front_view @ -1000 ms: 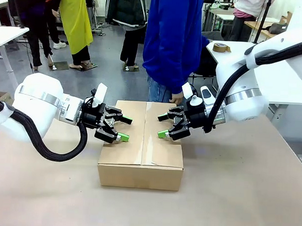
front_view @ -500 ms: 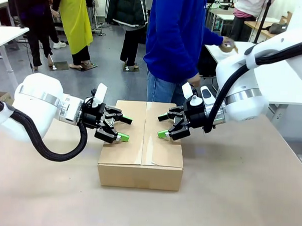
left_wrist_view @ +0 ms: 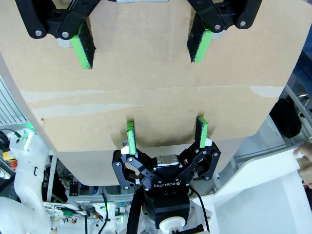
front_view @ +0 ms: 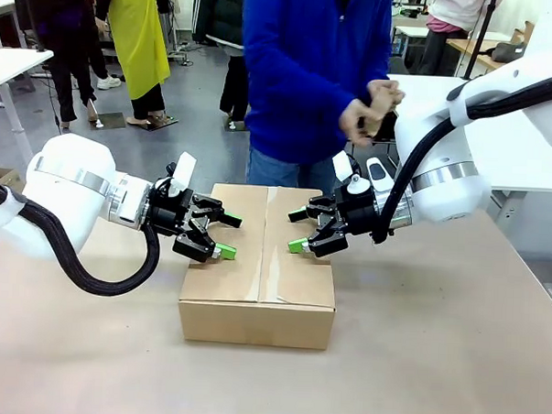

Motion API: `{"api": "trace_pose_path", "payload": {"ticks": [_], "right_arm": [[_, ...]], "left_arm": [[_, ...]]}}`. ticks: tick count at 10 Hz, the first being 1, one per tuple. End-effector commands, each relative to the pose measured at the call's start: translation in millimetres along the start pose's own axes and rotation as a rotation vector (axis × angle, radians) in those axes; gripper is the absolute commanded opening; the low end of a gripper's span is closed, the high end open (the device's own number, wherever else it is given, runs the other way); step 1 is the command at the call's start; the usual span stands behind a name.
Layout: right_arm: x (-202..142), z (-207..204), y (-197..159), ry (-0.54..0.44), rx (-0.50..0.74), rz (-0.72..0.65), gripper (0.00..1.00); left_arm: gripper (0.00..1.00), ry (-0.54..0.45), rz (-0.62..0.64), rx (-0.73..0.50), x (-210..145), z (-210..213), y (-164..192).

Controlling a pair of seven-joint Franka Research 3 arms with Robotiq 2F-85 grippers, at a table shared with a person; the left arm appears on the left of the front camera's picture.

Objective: Pack the gift set into the box.
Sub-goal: Press and hold the closed box until the human finishes sealing it.

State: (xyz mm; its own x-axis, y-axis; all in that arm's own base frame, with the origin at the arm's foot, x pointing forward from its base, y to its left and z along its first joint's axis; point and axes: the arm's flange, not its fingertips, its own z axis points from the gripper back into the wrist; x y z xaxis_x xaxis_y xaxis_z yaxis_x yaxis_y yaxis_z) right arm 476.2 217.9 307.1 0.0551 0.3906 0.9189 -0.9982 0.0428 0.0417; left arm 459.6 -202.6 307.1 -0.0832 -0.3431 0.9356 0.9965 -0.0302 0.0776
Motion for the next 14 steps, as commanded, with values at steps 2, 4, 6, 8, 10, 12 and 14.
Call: {"api": "trace_pose_path", "payload": {"ticks": [2,4,6,8,10,12,14], "right_arm": [[-3.1,-1.0,2.6,-0.001,-0.011,-0.01,1.0],[-3.1,-1.0,2.6,-0.001,-0.011,-0.01,1.0],[-3.1,-1.0,2.6,-0.001,-0.011,-0.01,1.0],[-3.1,-1.0,2.6,-0.001,-0.011,-0.01,1.0],[-3.1,-1.0,2.6,-0.001,-0.011,-0.01,1.0],[-3.1,-1.0,2.6,-0.001,-0.011,-0.01,1.0],[-3.1,-1.0,2.6,-0.001,-0.011,-0.01,1.0]], "left_arm": [[1.0,0.008,-0.002,-0.016,-2.5,0.2,-1.7],[1.0,0.008,-0.002,-0.016,-2.5,0.2,-1.7],[1.0,0.008,-0.002,-0.016,-2.5,0.2,-1.7],[1.0,0.008,-0.002,-0.016,-2.5,0.2,-1.7],[1.0,0.008,-0.002,-0.016,-2.5,0.2,-1.7],[1.0,0.008,-0.002,-0.016,-2.5,0.2,-1.7],[1.0,0.008,-0.002,-0.016,-2.5,0.2,-1.7]]}}
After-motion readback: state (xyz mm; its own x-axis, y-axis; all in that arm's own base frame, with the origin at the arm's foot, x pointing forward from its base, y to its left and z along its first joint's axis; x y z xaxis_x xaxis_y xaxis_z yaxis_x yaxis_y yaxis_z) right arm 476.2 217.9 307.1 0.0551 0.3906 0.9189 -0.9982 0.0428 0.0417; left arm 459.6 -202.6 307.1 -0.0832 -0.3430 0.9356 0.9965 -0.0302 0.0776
